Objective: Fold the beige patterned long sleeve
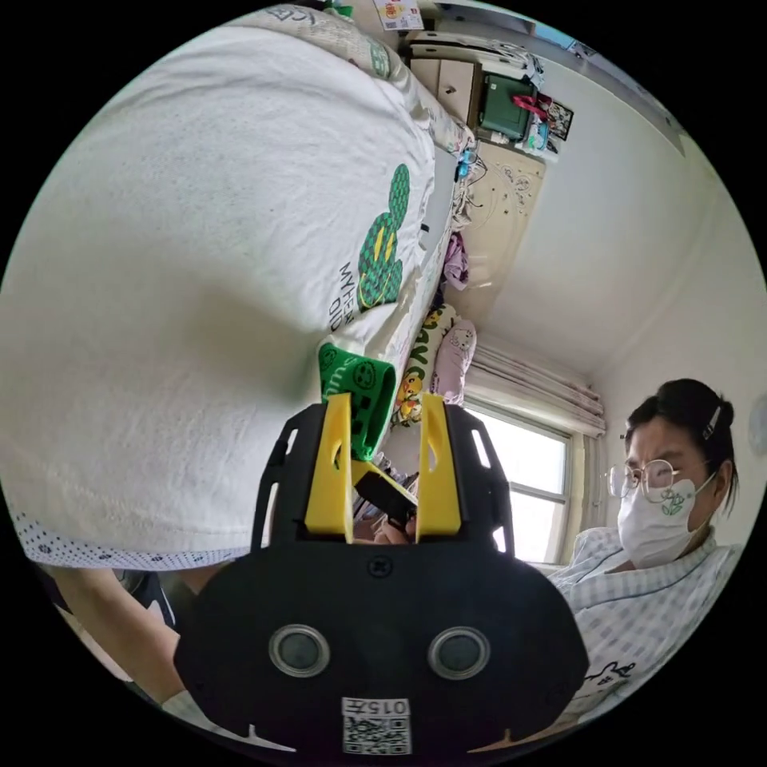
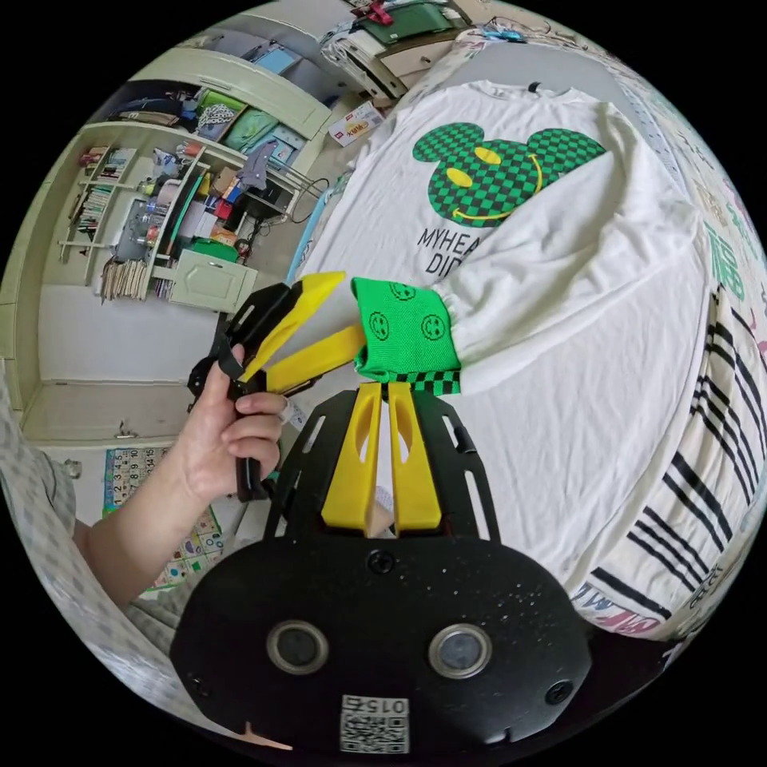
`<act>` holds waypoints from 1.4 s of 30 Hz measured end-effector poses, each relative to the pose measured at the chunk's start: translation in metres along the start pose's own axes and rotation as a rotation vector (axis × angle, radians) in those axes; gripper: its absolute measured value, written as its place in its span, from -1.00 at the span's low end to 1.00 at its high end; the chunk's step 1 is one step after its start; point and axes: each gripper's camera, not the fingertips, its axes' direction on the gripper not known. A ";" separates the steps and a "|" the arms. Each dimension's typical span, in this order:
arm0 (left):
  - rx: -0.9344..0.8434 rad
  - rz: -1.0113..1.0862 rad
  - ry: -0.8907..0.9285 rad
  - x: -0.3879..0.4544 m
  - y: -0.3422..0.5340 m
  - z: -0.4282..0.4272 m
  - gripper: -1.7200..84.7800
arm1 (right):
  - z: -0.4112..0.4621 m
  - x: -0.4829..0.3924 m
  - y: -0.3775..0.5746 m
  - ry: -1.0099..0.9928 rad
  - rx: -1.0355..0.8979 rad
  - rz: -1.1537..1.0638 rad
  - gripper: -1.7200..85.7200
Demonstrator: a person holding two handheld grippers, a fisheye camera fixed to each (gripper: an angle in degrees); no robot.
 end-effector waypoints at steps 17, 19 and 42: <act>-0.100 0.064 -0.121 0.071 -0.041 -0.086 -0.94 | 0.074 0.058 -0.048 0.178 -0.062 -0.105 -0.95; -0.087 0.115 -0.155 0.083 -0.035 -0.099 -0.96 | 0.071 0.068 -0.055 0.158 -0.067 -0.093 -0.95; -0.226 0.407 -0.430 0.212 -0.128 0.014 -0.83 | -0.255 0.372 -0.324 -0.069 0.302 0.443 -0.97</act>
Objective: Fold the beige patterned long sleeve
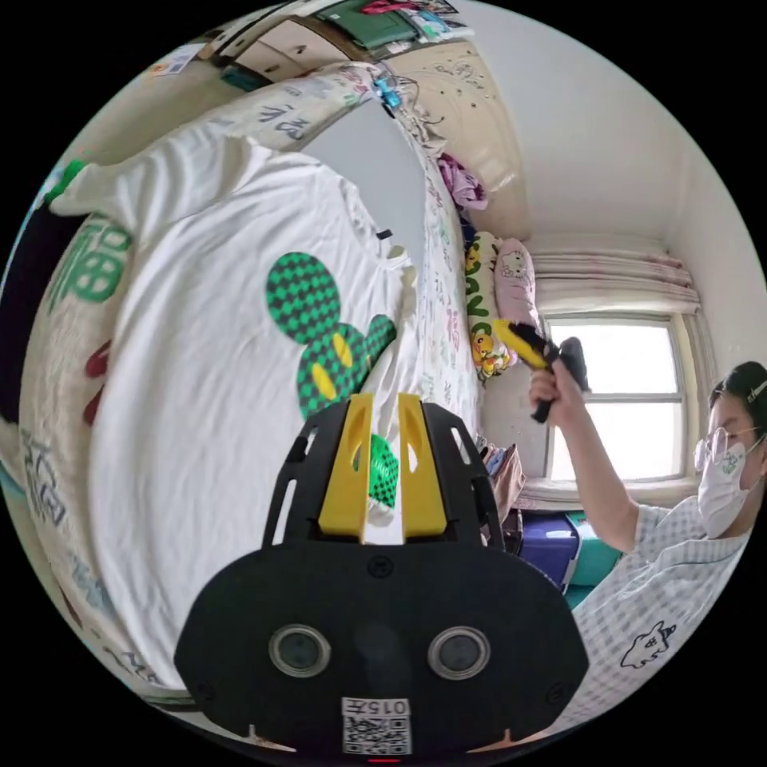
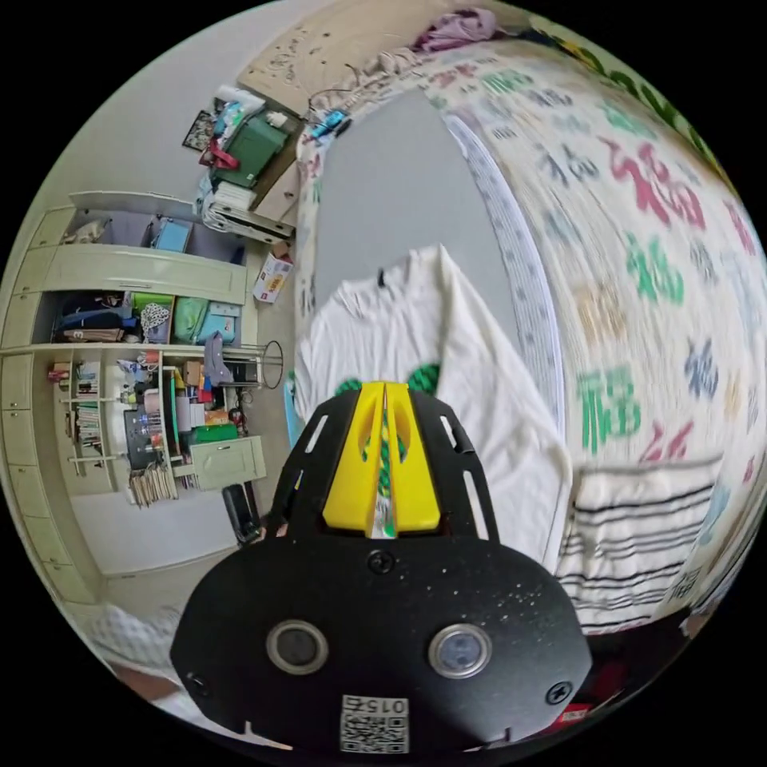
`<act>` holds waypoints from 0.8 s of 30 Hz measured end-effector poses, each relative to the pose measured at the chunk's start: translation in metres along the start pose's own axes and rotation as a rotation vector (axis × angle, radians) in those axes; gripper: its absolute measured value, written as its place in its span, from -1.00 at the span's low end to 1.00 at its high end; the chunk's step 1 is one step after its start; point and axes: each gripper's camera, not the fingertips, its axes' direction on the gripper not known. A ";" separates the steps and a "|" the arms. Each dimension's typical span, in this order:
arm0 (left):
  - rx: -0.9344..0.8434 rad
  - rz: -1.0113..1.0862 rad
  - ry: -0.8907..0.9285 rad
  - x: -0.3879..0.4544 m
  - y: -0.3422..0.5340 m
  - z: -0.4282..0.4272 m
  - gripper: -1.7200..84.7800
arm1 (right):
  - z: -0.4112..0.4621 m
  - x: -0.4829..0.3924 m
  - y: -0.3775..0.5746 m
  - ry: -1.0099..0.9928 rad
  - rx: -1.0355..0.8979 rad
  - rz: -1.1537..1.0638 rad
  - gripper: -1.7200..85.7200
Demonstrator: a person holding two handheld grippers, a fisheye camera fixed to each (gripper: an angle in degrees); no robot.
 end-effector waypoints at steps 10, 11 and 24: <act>-0.291 0.196 -0.048 0.087 -0.038 0.131 -0.75 | -0.132 -0.110 -0.100 -0.049 0.077 -0.205 -0.97; -0.329 0.208 -0.101 0.088 -0.031 0.139 -0.72 | -0.139 -0.106 -0.095 -0.067 0.071 -0.228 -0.97; -0.423 0.276 -0.253 0.095 -0.006 0.155 -0.91 | -0.108 0.081 0.154 -0.130 -0.229 -0.181 -0.75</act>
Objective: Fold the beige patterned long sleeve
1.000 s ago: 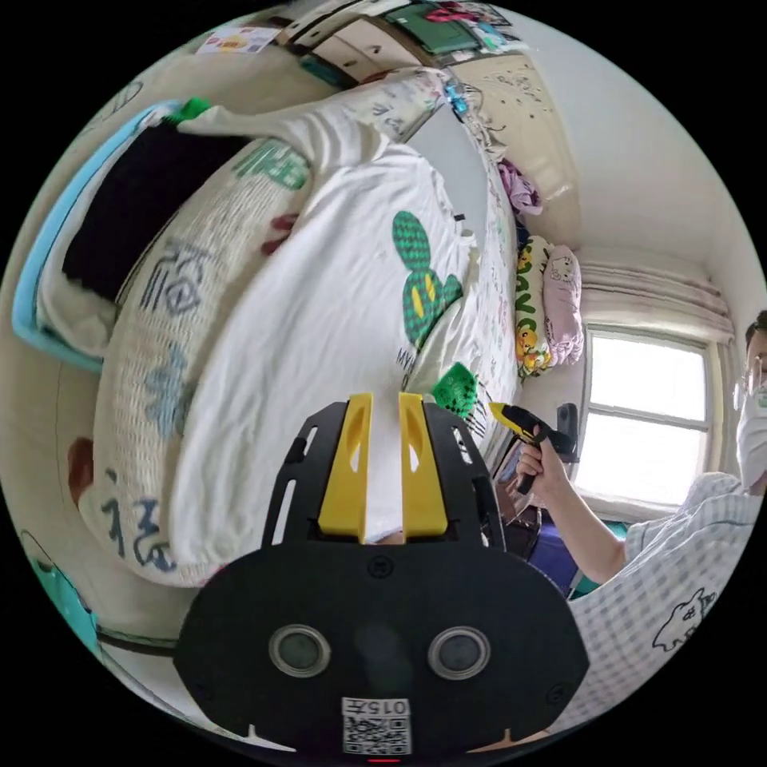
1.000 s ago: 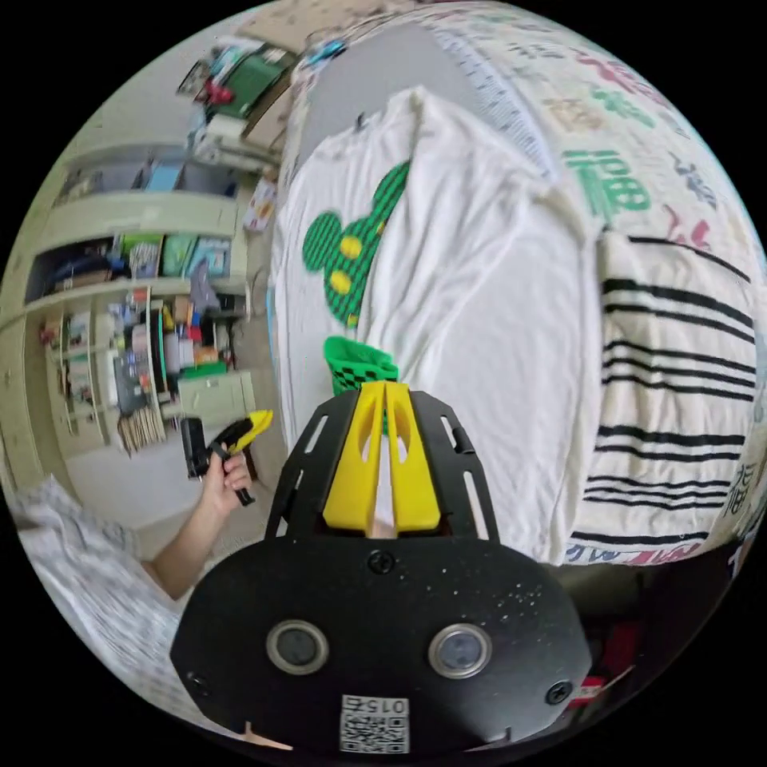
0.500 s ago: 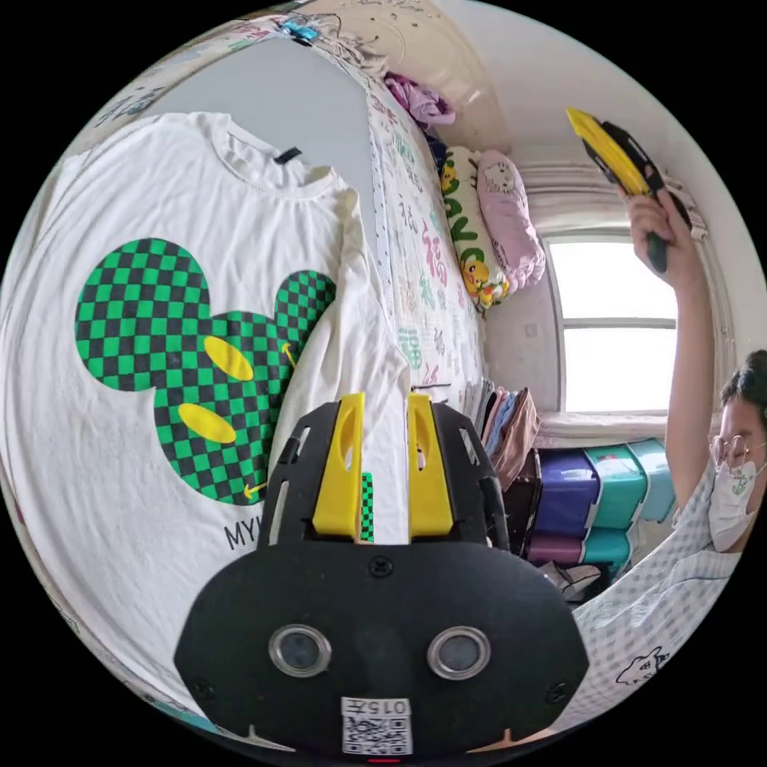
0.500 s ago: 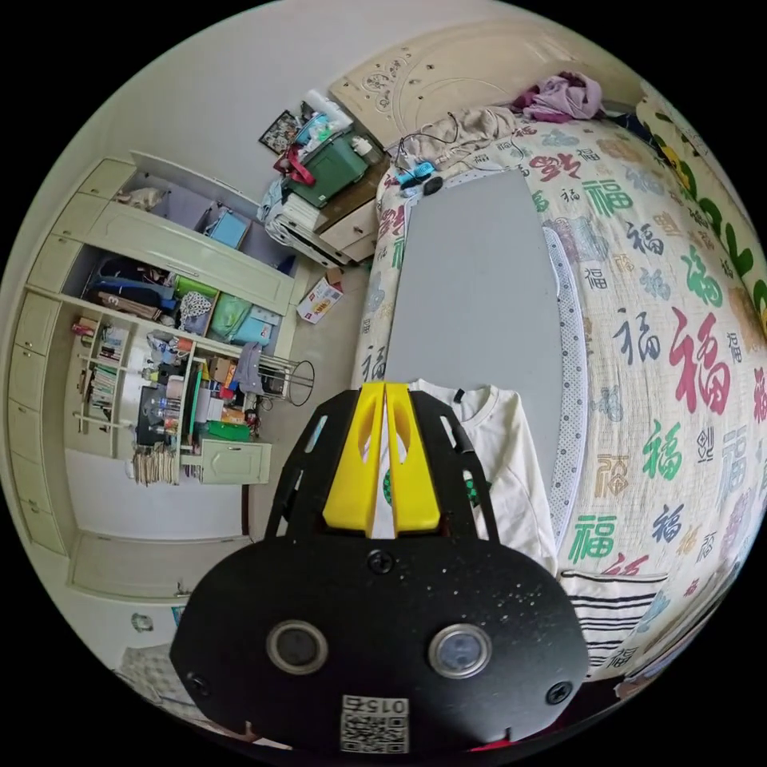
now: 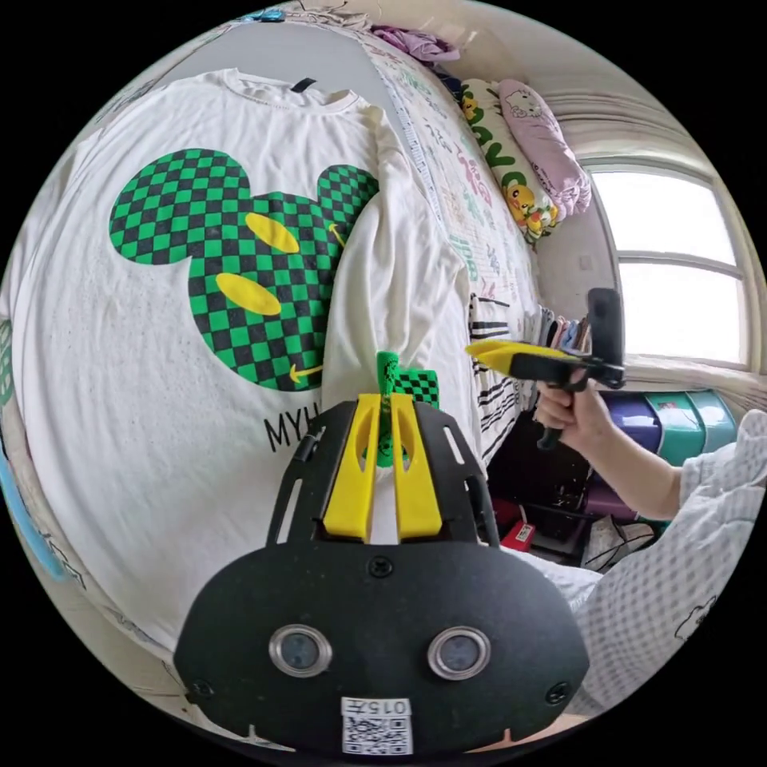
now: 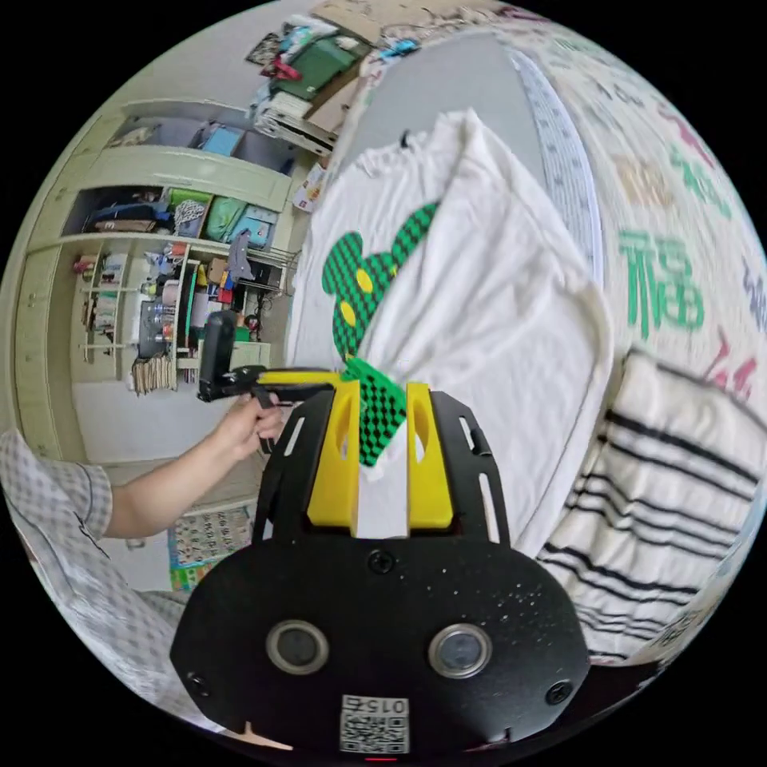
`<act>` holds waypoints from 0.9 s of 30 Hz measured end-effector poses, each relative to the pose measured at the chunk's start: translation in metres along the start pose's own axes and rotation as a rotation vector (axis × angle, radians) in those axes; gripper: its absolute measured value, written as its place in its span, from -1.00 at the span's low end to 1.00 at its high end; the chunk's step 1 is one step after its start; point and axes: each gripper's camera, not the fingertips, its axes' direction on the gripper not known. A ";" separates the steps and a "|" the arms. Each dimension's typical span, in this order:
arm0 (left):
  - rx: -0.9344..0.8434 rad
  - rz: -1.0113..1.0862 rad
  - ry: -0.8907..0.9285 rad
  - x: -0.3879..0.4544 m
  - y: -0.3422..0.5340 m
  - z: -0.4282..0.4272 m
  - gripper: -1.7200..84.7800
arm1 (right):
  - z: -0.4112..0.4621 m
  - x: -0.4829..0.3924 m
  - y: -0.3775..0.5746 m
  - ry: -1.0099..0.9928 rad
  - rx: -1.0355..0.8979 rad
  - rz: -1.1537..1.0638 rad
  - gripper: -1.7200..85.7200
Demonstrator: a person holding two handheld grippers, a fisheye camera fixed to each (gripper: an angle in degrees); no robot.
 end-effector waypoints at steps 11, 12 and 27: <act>-0.208 0.067 0.161 0.000 0.056 -0.045 -0.82 | -0.053 -0.044 0.053 -0.155 -0.307 -0.145 -0.86; -0.196 0.059 0.157 -0.001 0.052 -0.051 -0.81 | -0.082 -0.032 0.048 -0.143 -0.225 -0.088 -0.85; 0.065 0.214 0.302 0.001 -0.197 -0.091 -0.70 | -0.268 0.076 -0.092 -0.164 0.213 0.340 -0.72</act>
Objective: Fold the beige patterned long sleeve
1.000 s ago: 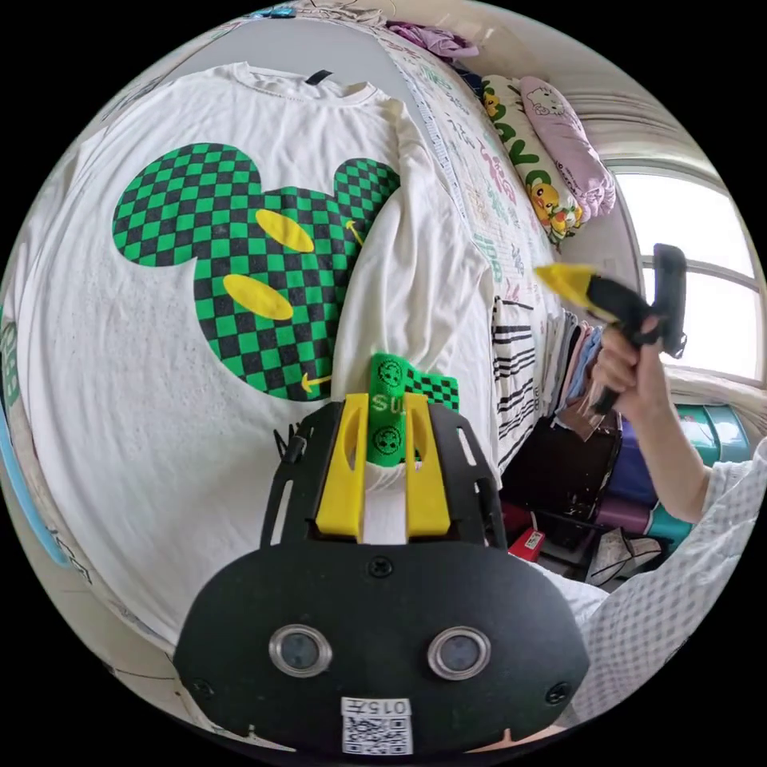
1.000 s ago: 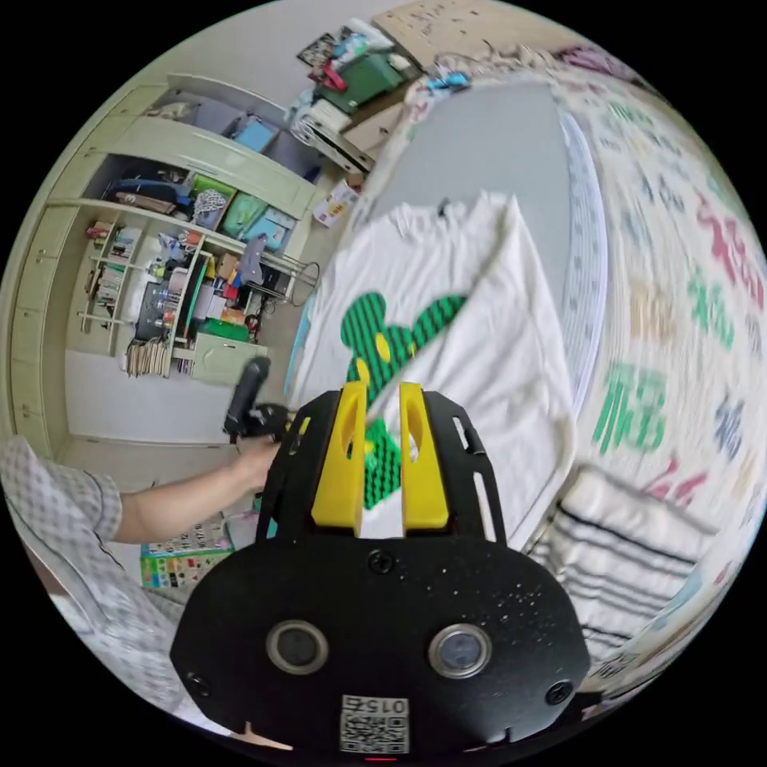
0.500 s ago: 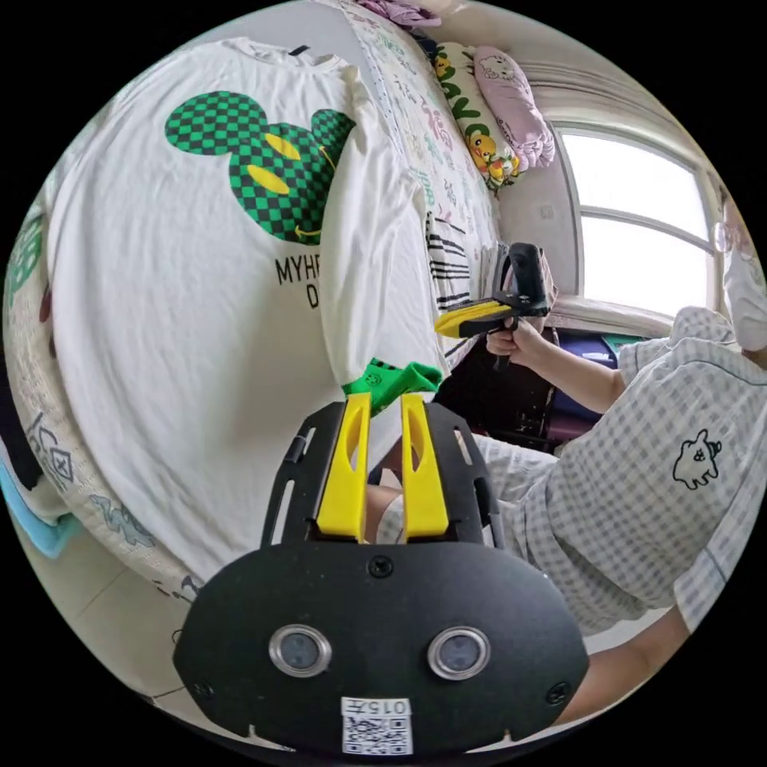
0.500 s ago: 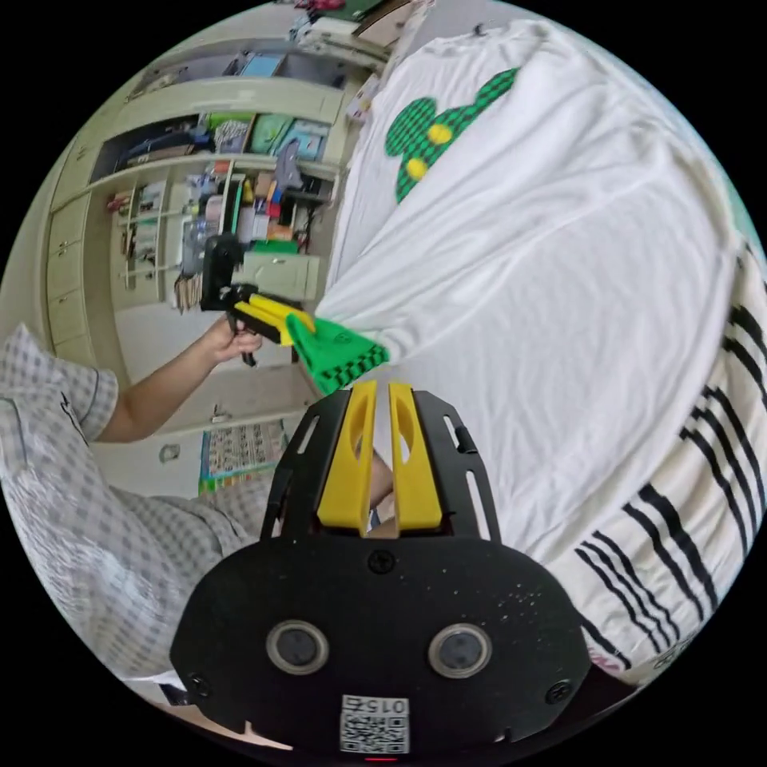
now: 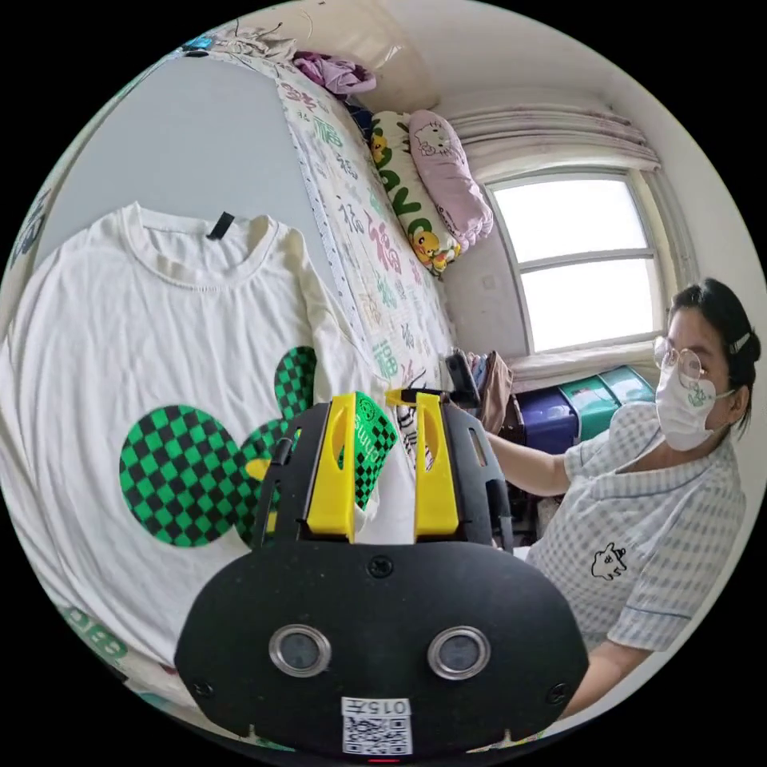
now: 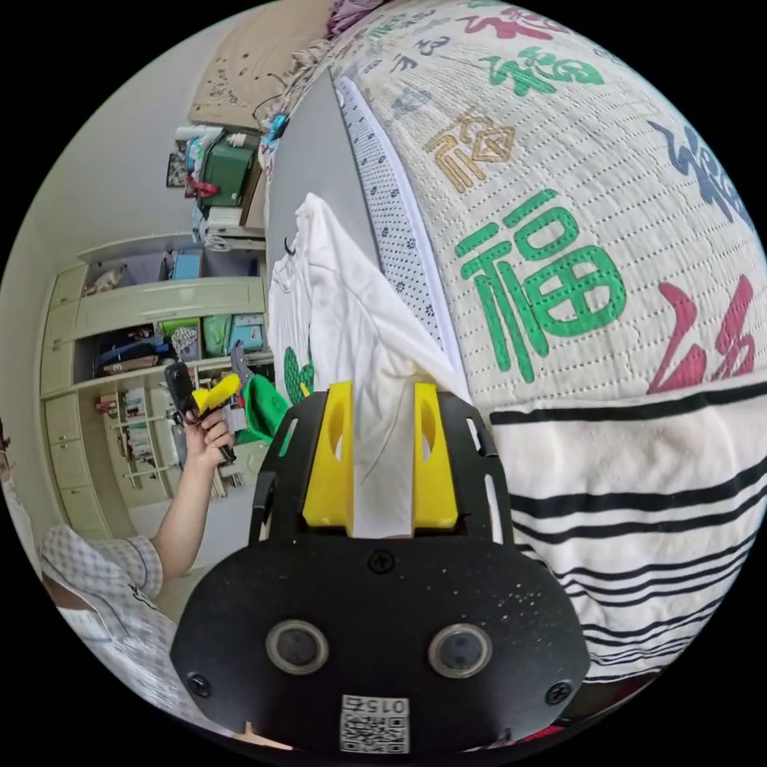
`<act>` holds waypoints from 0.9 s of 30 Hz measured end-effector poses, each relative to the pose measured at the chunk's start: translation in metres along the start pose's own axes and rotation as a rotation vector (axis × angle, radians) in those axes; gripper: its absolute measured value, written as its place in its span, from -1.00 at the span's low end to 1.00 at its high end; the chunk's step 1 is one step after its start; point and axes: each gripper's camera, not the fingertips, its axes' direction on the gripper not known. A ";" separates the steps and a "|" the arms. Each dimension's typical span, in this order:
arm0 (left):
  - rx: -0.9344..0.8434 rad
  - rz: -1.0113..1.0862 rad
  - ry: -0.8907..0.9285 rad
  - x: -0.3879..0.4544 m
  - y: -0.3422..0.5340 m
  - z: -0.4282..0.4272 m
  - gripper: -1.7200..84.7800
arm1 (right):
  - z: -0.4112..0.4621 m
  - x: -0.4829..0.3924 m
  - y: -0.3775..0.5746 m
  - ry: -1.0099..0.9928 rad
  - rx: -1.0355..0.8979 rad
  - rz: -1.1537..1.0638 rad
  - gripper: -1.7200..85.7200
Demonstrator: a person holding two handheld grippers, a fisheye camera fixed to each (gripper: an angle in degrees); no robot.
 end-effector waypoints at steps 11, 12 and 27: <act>0.006 -0.152 -0.231 -0.039 -0.117 0.025 -0.76 | -0.081 0.009 -0.010 -0.063 0.149 0.137 -0.94; -0.008 -0.147 -0.220 -0.040 -0.122 0.031 -0.76 | -0.084 0.012 -0.010 -0.085 0.147 0.155 -0.94; -0.211 0.009 -0.205 -0.027 -0.219 0.144 -0.90 | -0.113 0.018 0.035 -0.155 0.241 0.187 -0.95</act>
